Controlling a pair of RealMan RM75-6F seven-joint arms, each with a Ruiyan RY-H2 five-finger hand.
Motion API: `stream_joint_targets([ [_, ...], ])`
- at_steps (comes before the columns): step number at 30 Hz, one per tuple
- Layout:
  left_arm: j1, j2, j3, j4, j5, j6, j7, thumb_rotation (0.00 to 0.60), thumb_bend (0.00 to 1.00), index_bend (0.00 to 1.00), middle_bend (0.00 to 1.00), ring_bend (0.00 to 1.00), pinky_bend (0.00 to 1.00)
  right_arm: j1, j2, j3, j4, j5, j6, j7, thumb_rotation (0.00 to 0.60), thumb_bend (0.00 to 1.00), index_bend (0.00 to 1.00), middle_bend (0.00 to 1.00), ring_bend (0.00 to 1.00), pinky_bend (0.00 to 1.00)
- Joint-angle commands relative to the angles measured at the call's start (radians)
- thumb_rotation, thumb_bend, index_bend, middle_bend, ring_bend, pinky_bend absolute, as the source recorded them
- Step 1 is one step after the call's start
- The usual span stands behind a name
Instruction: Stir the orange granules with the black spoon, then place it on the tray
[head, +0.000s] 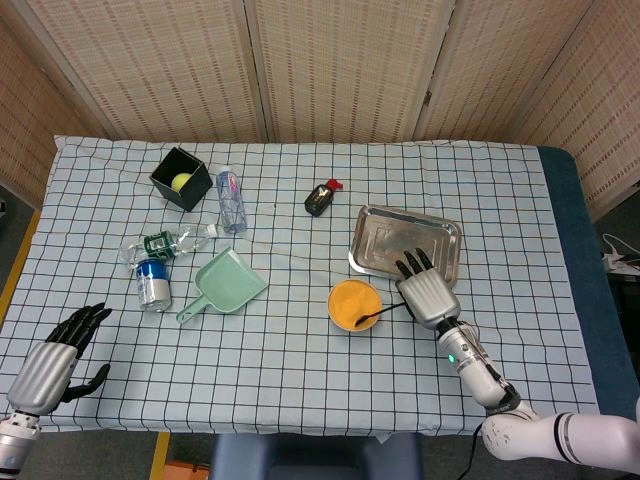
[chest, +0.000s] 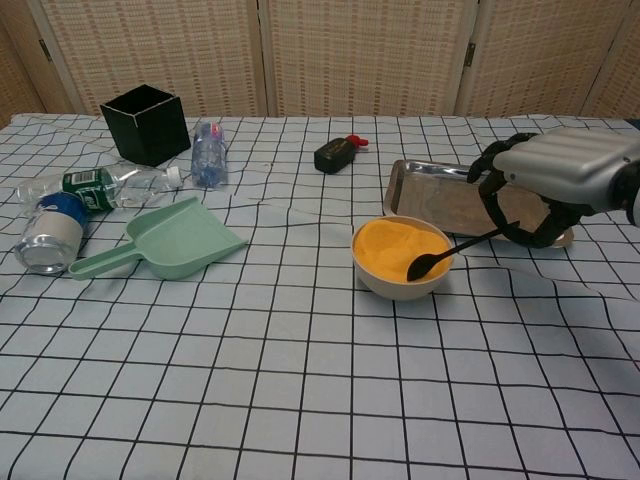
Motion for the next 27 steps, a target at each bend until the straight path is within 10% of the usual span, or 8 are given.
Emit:
stream_joint_targets([
  [1, 0.000, 0.002, 0.000, 0.001, -0.001, 0.001, -0.004, 0.600, 0.39, 0.00, 0.00, 0.00, 0.17, 0.001, -0.021, 0.009, 0.018, -0.004, 0.012, -0.014, 0.600, 0.93, 1.00, 0.15, 0.00, 0.00],
  [27, -0.004, 0.012, -0.005, 0.015, -0.010, -0.004, -0.054, 0.600, 0.39, 0.00, 0.00, 0.00, 0.17, 0.026, -0.207, 0.070, 0.201, 0.048, 0.068, -0.169, 0.600, 0.93, 1.00, 0.15, 0.00, 0.00],
])
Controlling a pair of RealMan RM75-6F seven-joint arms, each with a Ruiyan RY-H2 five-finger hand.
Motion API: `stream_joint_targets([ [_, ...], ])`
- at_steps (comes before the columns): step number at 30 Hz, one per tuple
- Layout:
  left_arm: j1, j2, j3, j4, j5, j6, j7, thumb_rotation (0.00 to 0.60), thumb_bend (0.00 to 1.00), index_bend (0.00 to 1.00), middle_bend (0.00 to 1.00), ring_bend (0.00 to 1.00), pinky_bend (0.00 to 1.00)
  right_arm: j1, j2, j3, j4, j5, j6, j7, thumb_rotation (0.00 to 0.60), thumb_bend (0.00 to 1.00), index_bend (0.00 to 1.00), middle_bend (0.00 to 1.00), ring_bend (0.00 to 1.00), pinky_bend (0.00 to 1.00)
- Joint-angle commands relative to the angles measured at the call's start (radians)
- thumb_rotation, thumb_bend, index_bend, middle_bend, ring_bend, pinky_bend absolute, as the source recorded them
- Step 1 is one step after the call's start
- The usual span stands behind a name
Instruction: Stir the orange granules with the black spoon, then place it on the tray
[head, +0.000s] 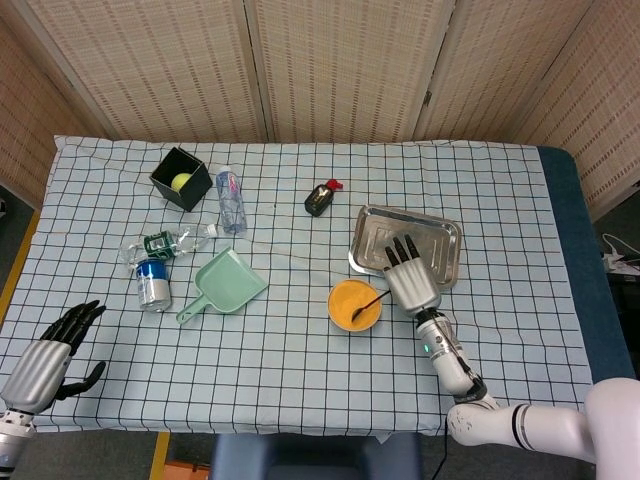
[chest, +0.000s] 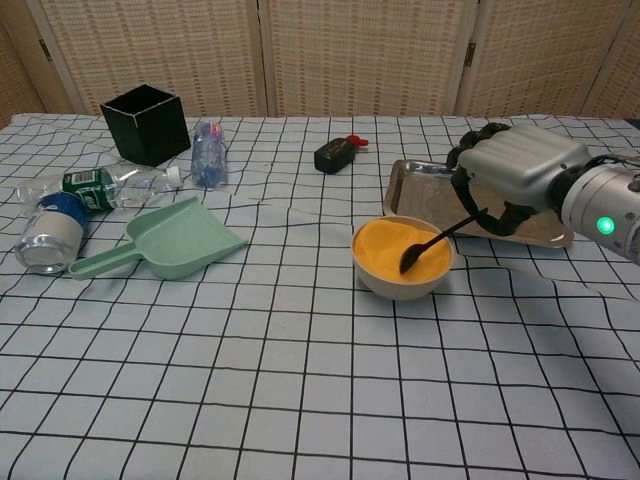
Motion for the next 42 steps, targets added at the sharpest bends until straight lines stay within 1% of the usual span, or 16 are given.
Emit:
stream_joint_targets([
  [1, 0.000, 0.001, -0.001, 0.002, -0.002, -0.001, -0.005, 0.600, 0.39, 0.00, 0.00, 0.00, 0.17, 0.001, -0.019, 0.009, 0.022, 0.004, 0.005, -0.006, 0.600, 0.93, 1.00, 0.15, 0.00, 0.00],
  [13, -0.003, 0.001, -0.003, 0.007, -0.006, -0.005, -0.014, 0.600, 0.39, 0.00, 0.00, 0.00, 0.17, 0.003, -0.056, 0.045, 0.082, 0.017, -0.002, 0.008, 0.600, 0.93, 1.00, 0.15, 0.00, 0.00],
  [16, -0.003, 0.000, -0.003, 0.009, -0.007, -0.006, -0.012, 0.600, 0.39, 0.00, 0.00, 0.00, 0.17, -0.002, -0.051, 0.049, 0.076, 0.003, 0.001, 0.027, 0.600, 0.93, 1.00, 0.15, 0.00, 0.00],
  [20, -0.001, -0.001, -0.004, 0.008, -0.008, -0.004, -0.005, 0.600, 0.39, 0.00, 0.00, 0.00, 0.17, -0.021, -0.017, 0.055, 0.034, -0.014, 0.010, 0.068, 0.600, 0.93, 1.00, 0.15, 0.00, 0.00],
  [29, -0.003, -0.012, -0.003, 0.001, -0.005, -0.008, 0.030, 0.600, 0.39, 0.00, 0.00, 0.00, 0.17, -0.052, 0.080, 0.039, -0.066, -0.018, -0.014, 0.110, 0.600, 0.92, 1.00, 0.15, 0.00, 0.00],
  [33, -0.004, -0.014, -0.002, -0.003, -0.005, -0.013, 0.039, 0.600, 0.39, 0.00, 0.00, 0.00, 0.17, -0.058, 0.105, 0.026, -0.090, -0.008, -0.040, 0.120, 0.600, 0.92, 1.00, 0.15, 0.00, 0.00],
  [37, -0.005, -0.014, -0.001, -0.005, -0.004, -0.015, 0.042, 0.600, 0.39, 0.00, 0.00, 0.00, 0.17, -0.051, 0.102, 0.018, -0.091, -0.002, -0.056, 0.109, 0.600, 0.93, 1.00, 0.15, 0.00, 0.00],
  [42, -0.006, -0.012, 0.000, -0.004, -0.004, -0.015, 0.035, 0.600, 0.39, 0.00, 0.00, 0.00, 0.17, -0.036, 0.065, 0.019, -0.061, 0.001, -0.054, 0.082, 0.600, 0.93, 1.00, 0.15, 0.00, 0.00],
])
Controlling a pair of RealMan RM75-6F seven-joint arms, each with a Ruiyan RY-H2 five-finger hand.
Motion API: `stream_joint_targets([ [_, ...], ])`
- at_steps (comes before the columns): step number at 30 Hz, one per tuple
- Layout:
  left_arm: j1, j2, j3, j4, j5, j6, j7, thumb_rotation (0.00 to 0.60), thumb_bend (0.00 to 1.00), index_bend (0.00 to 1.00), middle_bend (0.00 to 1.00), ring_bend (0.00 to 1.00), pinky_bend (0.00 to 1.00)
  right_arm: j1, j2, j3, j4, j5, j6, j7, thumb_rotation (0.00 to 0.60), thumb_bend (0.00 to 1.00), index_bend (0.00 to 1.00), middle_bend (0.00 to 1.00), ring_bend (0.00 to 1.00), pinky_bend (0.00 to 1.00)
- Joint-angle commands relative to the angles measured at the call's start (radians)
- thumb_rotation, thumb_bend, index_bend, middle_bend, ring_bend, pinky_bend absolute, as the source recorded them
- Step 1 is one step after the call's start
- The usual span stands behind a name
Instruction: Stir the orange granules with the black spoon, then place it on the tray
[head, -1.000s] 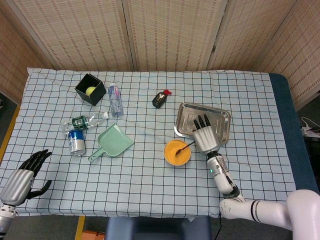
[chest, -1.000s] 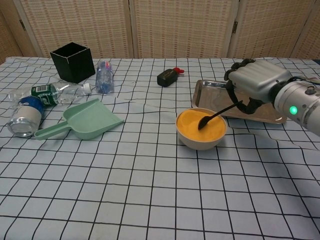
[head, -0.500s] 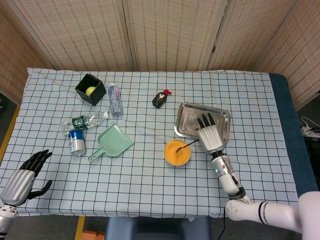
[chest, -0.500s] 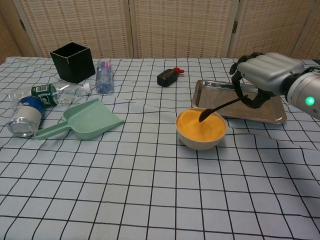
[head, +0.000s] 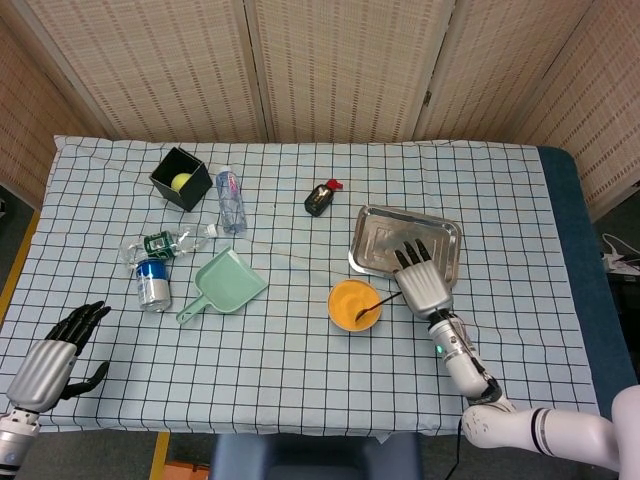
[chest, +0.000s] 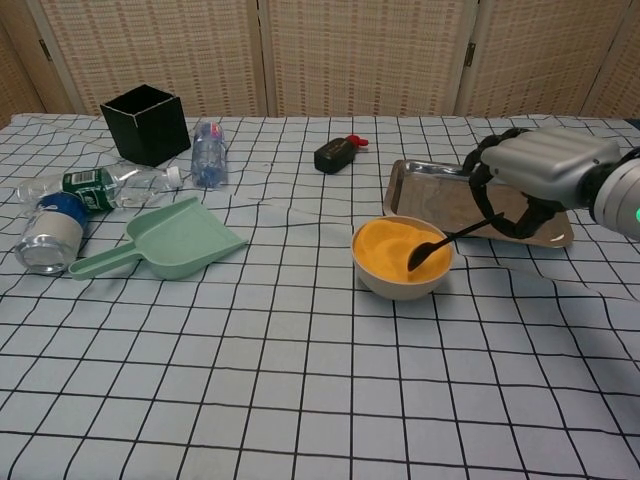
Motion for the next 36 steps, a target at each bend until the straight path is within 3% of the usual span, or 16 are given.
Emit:
stream_joint_targets([
  [1, 0.000, 0.001, 0.001, 0.001, 0.000, -0.001, -0.004, 0.600, 0.39, 0.00, 0.00, 0.00, 0.17, 0.009, -0.023, 0.002, 0.020, 0.005, 0.006, -0.019, 0.600, 0.93, 1.00, 0.15, 0.00, 0.00],
  [25, 0.000, 0.018, 0.003, 0.010, 0.008, 0.009, -0.061, 0.600, 0.39, 0.00, 0.00, 0.00, 0.17, 0.048, -0.189, 0.044, 0.156, 0.059, 0.115, -0.198, 0.600, 0.92, 1.00, 0.15, 0.00, 0.00],
  [36, 0.002, 0.017, 0.002, 0.013, 0.009, 0.015, -0.063, 0.600, 0.39, 0.00, 0.00, 0.00, 0.17, 0.035, -0.171, 0.057, 0.134, 0.037, 0.105, -0.143, 0.600, 0.92, 1.00, 0.16, 0.00, 0.00],
])
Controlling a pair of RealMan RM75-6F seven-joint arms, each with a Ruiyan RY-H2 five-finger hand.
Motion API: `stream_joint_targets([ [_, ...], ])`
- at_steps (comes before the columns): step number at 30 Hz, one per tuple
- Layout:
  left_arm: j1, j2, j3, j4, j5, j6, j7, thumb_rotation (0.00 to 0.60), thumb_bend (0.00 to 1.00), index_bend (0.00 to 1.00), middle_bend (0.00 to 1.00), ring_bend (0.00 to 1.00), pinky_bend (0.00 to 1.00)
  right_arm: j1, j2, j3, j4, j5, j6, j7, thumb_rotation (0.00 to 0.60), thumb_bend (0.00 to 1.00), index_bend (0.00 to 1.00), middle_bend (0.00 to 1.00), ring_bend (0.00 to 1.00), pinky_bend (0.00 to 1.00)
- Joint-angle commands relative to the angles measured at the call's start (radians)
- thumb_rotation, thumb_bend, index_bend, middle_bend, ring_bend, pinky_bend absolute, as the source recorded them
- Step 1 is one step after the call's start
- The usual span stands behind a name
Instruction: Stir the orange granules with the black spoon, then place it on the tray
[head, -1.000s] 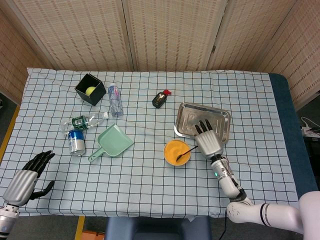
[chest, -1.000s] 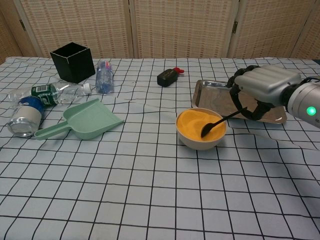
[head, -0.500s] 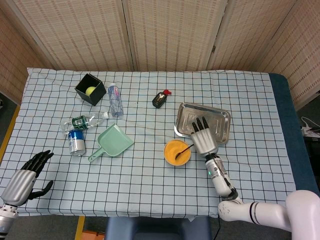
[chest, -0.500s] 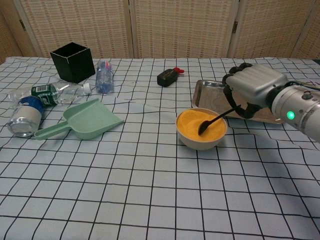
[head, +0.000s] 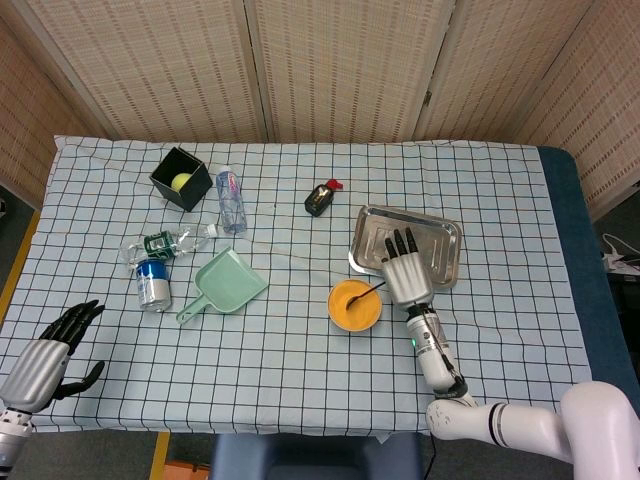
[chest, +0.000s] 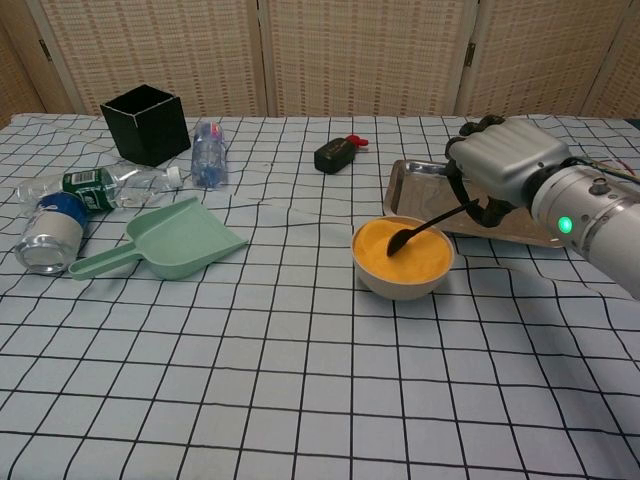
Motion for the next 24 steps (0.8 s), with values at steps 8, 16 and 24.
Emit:
stream_joint_targets([
  [8, -0.003, -0.006, -0.001, -0.005, -0.006, -0.012, 0.021, 0.600, 0.39, 0.00, 0.00, 0.00, 0.17, -0.034, 0.072, 0.012, -0.088, -0.020, -0.009, 0.092, 0.600, 0.93, 1.00, 0.16, 0.00, 0.00],
  [16, -0.008, -0.011, -0.001, -0.003, -0.014, -0.026, 0.026, 0.600, 0.39, 0.00, 0.00, 0.00, 0.16, -0.027, 0.037, 0.005, -0.011, -0.040, -0.029, 0.114, 0.600, 0.92, 1.00, 0.17, 0.00, 0.00],
  [24, -0.008, -0.009, -0.005, 0.002, -0.026, -0.030, 0.021, 0.600, 0.39, 0.00, 0.00, 0.00, 0.16, -0.029, -0.020, 0.006, 0.095, -0.074, -0.032, 0.157, 0.600, 0.93, 1.00, 0.18, 0.00, 0.00],
])
